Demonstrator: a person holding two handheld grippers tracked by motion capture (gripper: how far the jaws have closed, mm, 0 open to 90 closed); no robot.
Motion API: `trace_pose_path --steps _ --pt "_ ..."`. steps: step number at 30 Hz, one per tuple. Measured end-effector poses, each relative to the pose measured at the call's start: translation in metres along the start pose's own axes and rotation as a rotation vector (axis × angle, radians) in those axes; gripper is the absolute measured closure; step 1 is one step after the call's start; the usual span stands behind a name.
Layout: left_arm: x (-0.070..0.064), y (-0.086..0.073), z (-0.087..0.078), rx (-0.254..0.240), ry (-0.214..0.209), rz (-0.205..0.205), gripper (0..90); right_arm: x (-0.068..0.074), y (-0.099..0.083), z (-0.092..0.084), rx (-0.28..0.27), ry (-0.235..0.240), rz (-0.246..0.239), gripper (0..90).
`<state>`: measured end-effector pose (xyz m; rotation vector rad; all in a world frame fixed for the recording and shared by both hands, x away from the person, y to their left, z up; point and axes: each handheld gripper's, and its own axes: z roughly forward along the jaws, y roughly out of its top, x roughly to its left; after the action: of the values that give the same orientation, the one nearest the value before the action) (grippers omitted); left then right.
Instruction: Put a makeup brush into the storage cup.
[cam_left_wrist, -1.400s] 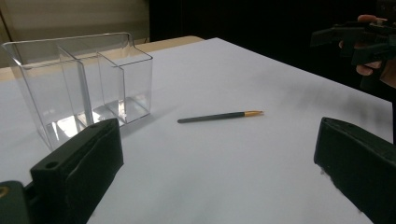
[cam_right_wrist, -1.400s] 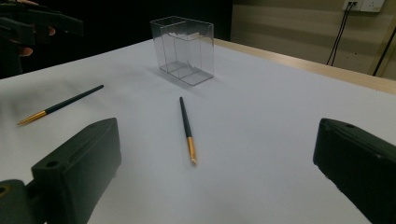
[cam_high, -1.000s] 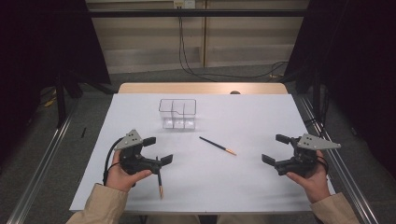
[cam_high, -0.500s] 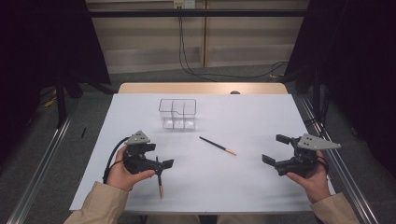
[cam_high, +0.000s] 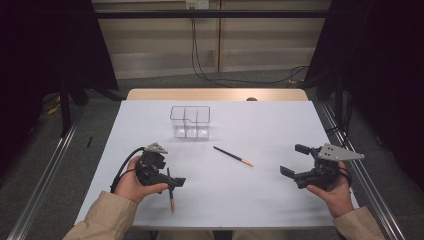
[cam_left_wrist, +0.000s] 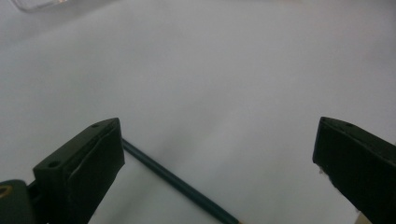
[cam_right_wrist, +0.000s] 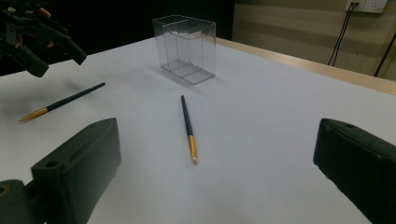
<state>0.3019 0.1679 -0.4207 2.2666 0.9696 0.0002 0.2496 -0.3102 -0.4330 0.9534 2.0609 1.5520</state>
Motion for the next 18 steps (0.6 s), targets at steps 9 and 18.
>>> trace_pose_path --steps 9,18 --pt "-0.003 0.004 0.006 0.172 0.019 -0.033 1.9 0.0 0.0 0.0 0.0 0.001 0.001 0.2" --pt "-0.005 0.008 0.014 0.3 0.044 -0.063 1.9 -0.001 0.0 -0.001 -0.002 -0.007 0.001 0.2"
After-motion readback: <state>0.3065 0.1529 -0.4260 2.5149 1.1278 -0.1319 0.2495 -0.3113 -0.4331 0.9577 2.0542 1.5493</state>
